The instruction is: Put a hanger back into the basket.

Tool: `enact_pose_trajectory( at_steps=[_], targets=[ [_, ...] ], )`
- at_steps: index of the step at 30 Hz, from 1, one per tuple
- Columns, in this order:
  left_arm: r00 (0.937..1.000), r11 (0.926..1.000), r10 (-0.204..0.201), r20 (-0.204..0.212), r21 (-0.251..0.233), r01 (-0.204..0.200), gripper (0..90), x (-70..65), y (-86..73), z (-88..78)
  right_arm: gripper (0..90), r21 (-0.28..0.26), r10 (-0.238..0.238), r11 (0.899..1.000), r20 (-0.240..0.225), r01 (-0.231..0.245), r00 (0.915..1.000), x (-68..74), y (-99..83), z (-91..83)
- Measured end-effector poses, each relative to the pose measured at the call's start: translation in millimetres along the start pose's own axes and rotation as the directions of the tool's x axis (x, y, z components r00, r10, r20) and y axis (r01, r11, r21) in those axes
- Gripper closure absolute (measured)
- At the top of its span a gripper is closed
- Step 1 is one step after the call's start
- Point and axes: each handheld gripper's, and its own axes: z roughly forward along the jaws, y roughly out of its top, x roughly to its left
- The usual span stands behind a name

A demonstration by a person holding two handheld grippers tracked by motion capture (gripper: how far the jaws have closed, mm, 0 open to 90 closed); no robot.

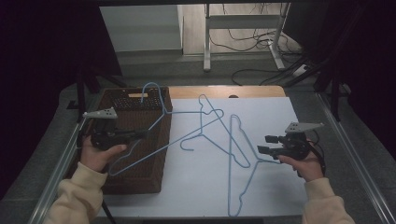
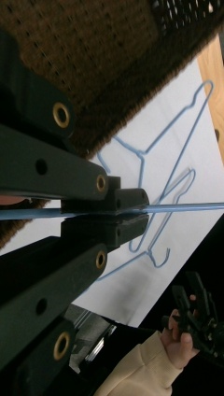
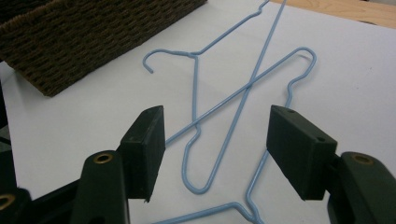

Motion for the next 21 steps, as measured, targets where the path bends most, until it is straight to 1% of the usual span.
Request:
enact_pose_trajectory(
  at_steps=[6,7,8,9,10,11,12,13,14,15,17,18,21],
  targets=[
    [0.9993,0.9995,-0.023,-0.028,-0.024,0.023,87.3,11.3,-1.0,-11.1,37.2,0.008,-0.004,1.0,0.002,0.004,1.0,0.3,-0.3,0.9],
    [0.9991,0.9993,-0.027,-0.033,-0.028,0.026,87.3,14.2,-1.6,-13.2,37.2,0.008,-0.005,1.0,0.002,0.005,1.0,0.3,-0.4,1.0],
    [0.9984,0.9985,-0.039,-0.04,-0.041,0.037,87.3,19.8,-3.4,-17.2,37.2,0.009,-0.005,1.0,0.003,0.005,1.0,0.3,-0.6,0.9],
    [0.9984,0.9985,-0.039,-0.04,-0.041,0.037,87.3,19.8,-3.4,-17.2,37.2,0.009,-0.005,1.0,0.003,0.005,1.0,0.3,-0.6,0.9],
    [0.9978,0.9975,-0.051,-0.043,-0.052,0.049,87.3,25.6,-5.7,-21.6,37.2,0.009,-0.005,1.0,0.003,0.005,1.0,0.2,-0.8,0.8],
    [0.9978,0.9975,-0.051,-0.043,-0.052,0.049,87.3,25.6,-5.7,-21.6,37.2,0.009,-0.005,1.0,0.003,0.005,1.0,0.2,-0.8,0.8],
    [0.9964,0.9961,-0.067,-0.052,-0.061,0.064,87.3,31.0,-8.2,-26.2,37.2,0.011,-0.005,1.0,0.005,0.005,1.0,0.1,-0.9,0.5],
    [0.9964,0.9961,-0.067,-0.052,-0.061,0.064,87.3,31.0,-8.2,-26.2,37.2,0.011,-0.005,1.0,0.005,0.005,1.0,0.1,-0.9,0.5],
    [0.995,0.9947,-0.079,-0.061,-0.07,0.075,87.3,36.4,-10.8,-31.2,37.2,0.011,-0.004,1.0,0.003,0.004,1.0,0.4,-1.0,1.0],
    [0.995,0.9947,-0.079,-0.061,-0.07,0.075,87.3,36.4,-10.8,-31.2,37.2,0.011,-0.004,1.0,0.003,0.004,1.0,0.4,-1.0,1.0],
    [0.9931,0.9929,-0.093,-0.071,-0.081,0.087,87.3,41.5,-13.7,-36.6,37.2,0.015,-0.005,1.0,0.004,0.005,1.0,0.5,-1.1,1.4],
    [0.9915,0.9911,-0.102,-0.08,-0.093,0.095,87.3,46.8,-16.3,-43.0,37.2,0.015,-0.005,1.0,0.006,0.005,1.0,0.5,-1.3,2.0],
    [0.9893,0.9886,-0.114,-0.09,-0.109,0.104,87.3,52.1,-19.4,-49.7,37.2,0.017,-0.005,1.0,0.007,0.005,1.0,0.5,-1.3,2.4]
  ],
)
